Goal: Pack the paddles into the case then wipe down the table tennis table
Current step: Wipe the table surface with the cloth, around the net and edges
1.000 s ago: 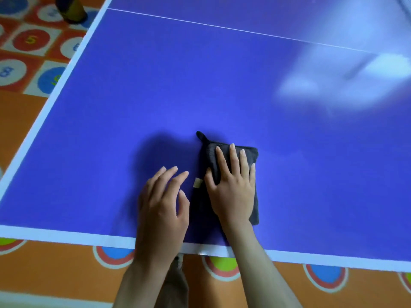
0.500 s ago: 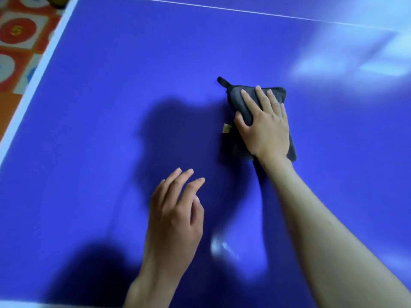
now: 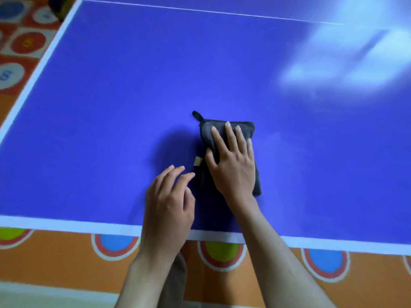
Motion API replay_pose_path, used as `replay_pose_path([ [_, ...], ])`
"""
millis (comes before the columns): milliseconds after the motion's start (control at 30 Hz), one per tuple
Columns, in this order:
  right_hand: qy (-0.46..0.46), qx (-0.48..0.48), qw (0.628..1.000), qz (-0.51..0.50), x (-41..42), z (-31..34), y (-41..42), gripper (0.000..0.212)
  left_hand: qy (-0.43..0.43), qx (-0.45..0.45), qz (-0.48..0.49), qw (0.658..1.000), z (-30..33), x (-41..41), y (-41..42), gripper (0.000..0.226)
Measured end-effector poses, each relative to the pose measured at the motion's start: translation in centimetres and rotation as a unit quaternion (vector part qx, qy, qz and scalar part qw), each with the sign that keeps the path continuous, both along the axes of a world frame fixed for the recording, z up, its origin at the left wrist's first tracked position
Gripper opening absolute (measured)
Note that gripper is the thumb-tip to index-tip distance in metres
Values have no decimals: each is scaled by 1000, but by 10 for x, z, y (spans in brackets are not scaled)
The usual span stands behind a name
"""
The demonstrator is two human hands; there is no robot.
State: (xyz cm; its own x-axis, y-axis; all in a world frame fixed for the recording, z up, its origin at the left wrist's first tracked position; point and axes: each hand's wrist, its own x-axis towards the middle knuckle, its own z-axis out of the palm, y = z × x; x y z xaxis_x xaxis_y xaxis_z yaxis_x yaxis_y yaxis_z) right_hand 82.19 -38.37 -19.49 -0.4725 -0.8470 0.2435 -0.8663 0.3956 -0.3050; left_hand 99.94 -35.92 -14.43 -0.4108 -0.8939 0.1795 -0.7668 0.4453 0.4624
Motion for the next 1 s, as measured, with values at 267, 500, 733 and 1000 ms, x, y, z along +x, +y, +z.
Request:
replay_pose_path([
  [267, -6, -6, 1000, -22, 41, 2, 150, 60, 8, 24, 35, 999, 17, -15, 79, 35],
  [500, -23, 1, 998, -64, 30, 1, 147, 60, 13, 22, 5, 1000, 11, -40, 87, 36],
  [733, -6, 14, 997, -79, -43, 2, 71, 64, 35, 2, -20, 999, 7, -75, 58, 42],
  [1000, 6, 13, 996, -89, -127, 3, -31, 62, 34, 10, -46, 998, -6, -110, -1, 43],
])
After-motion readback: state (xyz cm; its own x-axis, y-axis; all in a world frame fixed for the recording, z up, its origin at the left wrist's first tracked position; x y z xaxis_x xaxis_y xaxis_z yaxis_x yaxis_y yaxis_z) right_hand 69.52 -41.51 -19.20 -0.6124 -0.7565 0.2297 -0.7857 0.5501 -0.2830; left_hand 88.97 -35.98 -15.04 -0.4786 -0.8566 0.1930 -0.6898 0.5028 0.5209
